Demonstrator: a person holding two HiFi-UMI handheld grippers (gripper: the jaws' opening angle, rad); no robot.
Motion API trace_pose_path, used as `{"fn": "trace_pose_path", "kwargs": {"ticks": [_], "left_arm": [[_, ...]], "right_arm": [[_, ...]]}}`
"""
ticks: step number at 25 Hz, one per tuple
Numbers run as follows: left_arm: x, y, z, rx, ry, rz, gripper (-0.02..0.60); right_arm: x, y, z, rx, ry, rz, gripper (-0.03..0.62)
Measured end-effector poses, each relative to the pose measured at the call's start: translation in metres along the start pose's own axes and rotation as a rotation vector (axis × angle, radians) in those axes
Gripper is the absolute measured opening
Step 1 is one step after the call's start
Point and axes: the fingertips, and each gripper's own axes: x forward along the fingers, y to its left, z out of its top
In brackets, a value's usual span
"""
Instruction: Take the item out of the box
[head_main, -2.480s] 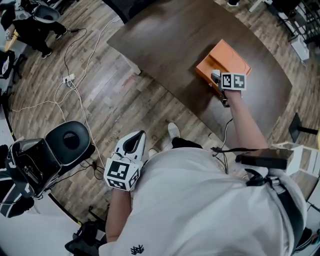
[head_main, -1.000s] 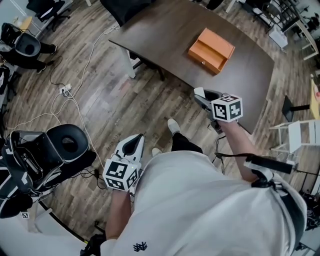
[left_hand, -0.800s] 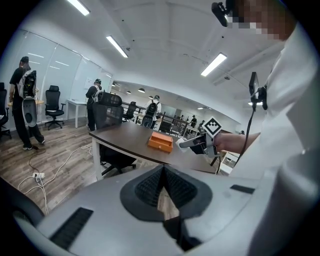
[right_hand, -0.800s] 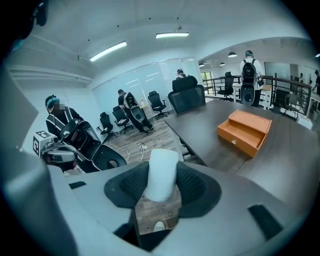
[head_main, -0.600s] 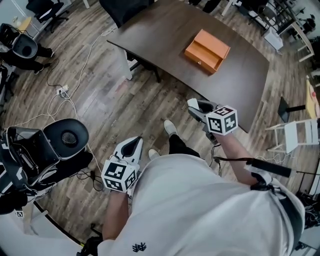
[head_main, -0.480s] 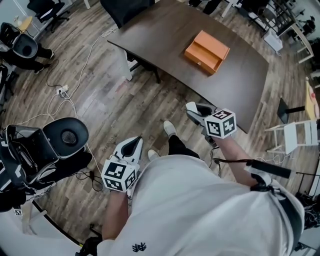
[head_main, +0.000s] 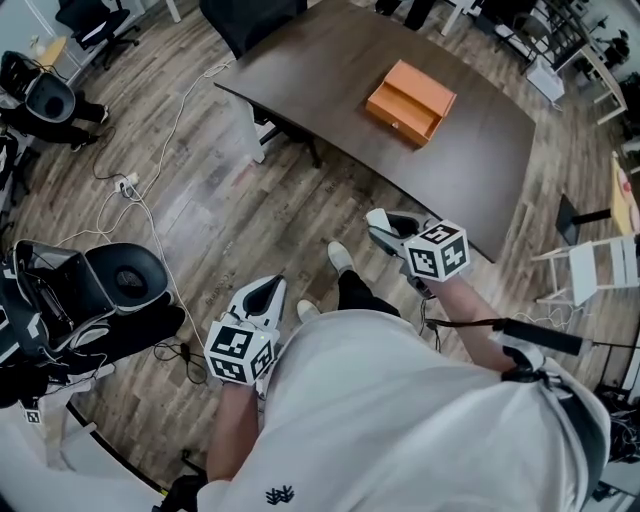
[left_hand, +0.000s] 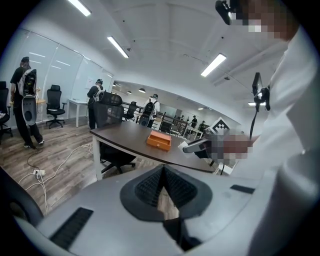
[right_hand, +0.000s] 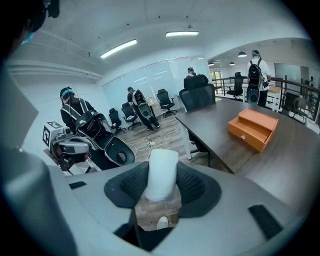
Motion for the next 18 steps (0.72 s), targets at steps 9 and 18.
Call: {"fn": "trace_pose_path", "kwargs": {"ticks": [9, 18], "left_arm": [[0.004, -0.002, -0.005, 0.001, 0.004, -0.008, 0.009], [0.004, -0.016, -0.014, 0.014, 0.023, -0.022, 0.009]], "right_arm": [[0.001, 0.003, -0.004, -0.009, 0.0, 0.007, 0.17], [-0.012, 0.006, -0.017, -0.007, -0.008, 0.005, 0.17]]}}
